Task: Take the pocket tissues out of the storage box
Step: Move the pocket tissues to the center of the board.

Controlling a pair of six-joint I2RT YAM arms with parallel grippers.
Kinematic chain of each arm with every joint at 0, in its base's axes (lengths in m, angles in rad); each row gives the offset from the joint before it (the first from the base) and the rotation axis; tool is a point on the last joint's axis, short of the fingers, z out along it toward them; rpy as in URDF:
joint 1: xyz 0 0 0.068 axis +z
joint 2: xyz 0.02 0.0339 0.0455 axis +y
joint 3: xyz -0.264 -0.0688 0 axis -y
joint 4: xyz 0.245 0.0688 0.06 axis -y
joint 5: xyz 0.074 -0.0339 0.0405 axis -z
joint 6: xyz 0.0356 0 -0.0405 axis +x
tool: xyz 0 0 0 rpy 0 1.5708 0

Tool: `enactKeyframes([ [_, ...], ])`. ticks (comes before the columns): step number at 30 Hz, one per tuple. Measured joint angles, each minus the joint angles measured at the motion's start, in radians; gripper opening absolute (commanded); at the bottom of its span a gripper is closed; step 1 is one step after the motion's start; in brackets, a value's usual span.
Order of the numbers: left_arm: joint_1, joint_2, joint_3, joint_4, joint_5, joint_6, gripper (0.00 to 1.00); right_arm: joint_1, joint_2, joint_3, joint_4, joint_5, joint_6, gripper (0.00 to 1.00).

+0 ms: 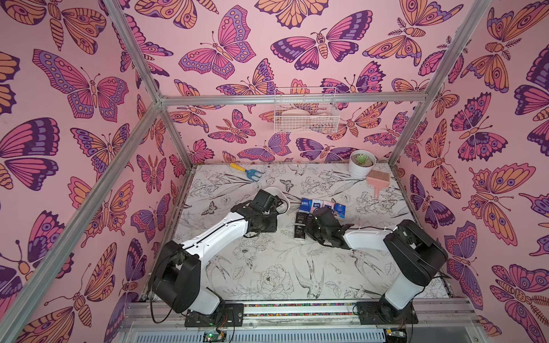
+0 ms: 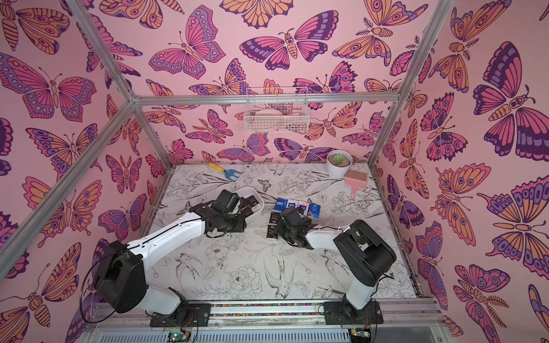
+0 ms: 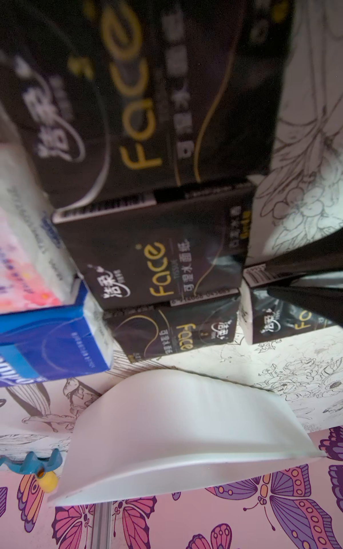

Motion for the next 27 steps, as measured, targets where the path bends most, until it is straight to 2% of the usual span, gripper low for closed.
enactKeyframes([
  [17,0.003,-0.006,-0.004,0.0,-0.006,-0.005,0.43,-0.001,0.0,-0.011,0.05,0.042,0.042,0.13],
  [23,0.003,-0.006,-0.004,0.0,-0.007,-0.008,0.43,-0.001,-0.006,-0.017,0.047,0.04,0.045,0.24],
  [27,0.003,-0.011,-0.004,0.0,-0.007,-0.008,0.43,-0.001,-0.068,-0.023,-0.004,0.038,0.014,0.33],
])
